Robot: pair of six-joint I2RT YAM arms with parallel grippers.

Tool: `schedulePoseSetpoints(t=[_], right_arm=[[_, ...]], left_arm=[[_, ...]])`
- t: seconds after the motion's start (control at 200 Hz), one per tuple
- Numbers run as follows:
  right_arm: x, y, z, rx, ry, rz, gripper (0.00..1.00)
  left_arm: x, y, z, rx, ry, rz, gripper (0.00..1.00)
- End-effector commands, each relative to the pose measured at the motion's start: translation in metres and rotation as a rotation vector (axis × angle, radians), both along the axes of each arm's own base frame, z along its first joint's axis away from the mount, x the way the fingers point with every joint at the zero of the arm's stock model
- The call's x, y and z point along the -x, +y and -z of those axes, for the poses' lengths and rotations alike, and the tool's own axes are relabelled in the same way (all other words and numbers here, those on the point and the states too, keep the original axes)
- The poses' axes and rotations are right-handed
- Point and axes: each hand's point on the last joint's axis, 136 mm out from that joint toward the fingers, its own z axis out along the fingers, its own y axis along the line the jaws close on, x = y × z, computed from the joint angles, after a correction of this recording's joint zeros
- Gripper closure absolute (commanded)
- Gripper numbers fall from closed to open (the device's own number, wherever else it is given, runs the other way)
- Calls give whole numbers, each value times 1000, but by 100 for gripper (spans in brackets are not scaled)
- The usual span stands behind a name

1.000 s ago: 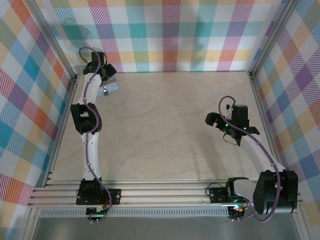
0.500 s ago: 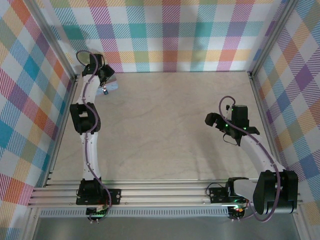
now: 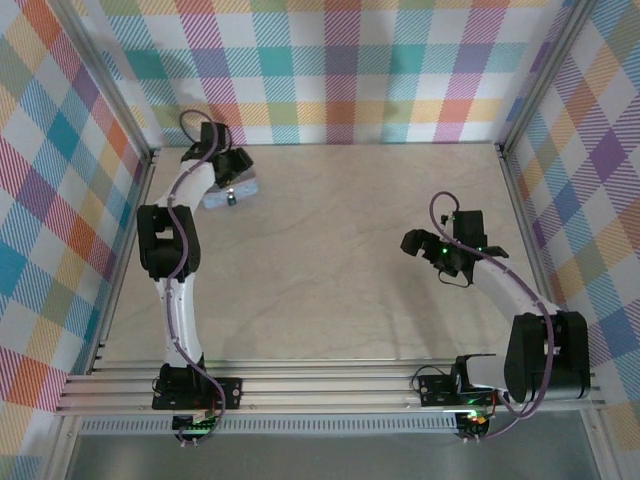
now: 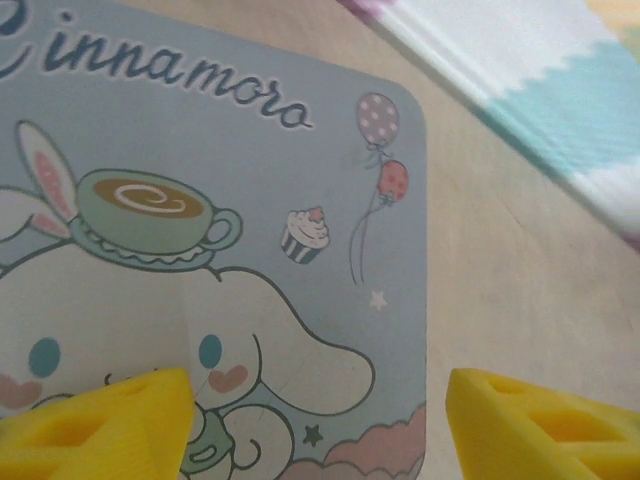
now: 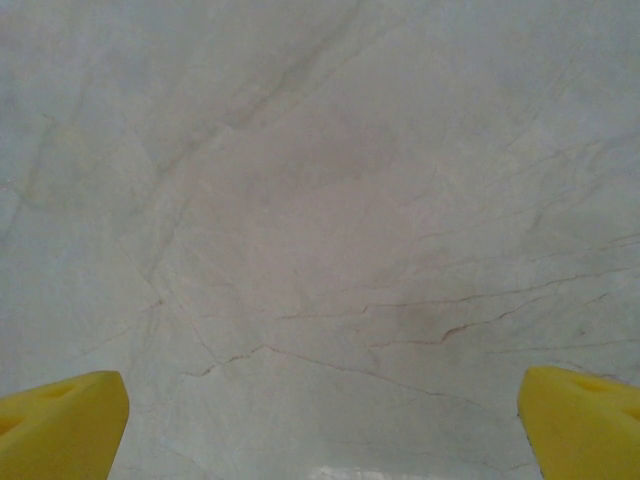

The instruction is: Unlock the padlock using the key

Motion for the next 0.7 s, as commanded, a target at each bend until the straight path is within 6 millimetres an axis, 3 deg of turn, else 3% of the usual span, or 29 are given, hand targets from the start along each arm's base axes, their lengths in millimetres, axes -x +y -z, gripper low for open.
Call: schedulePoseSetpoints(t=[0.0, 0.19, 0.345, 0.445, 0.56, 0.695], right_arm=[[-2, 17, -9, -57, 9, -43, 2], [-3, 41, -8, -77, 16, -104, 1], [-9, 69, -10, -72, 69, -180, 0], [-15, 91, -14, -65, 87, -240, 1], [-25, 119, -22, -70, 97, -311, 3], [-44, 143, -30, -80, 102, -359, 8]], left_arm=[[74, -81, 64, 38, 255, 170, 31], [136, -162, 64, 13, 254, 323, 31], [164, -196, 27, -31, 191, 415, 30], [171, -193, -7, -34, 126, 413, 29], [183, -173, -43, -63, 50, 380, 28], [203, -137, -57, -71, 27, 315, 26]])
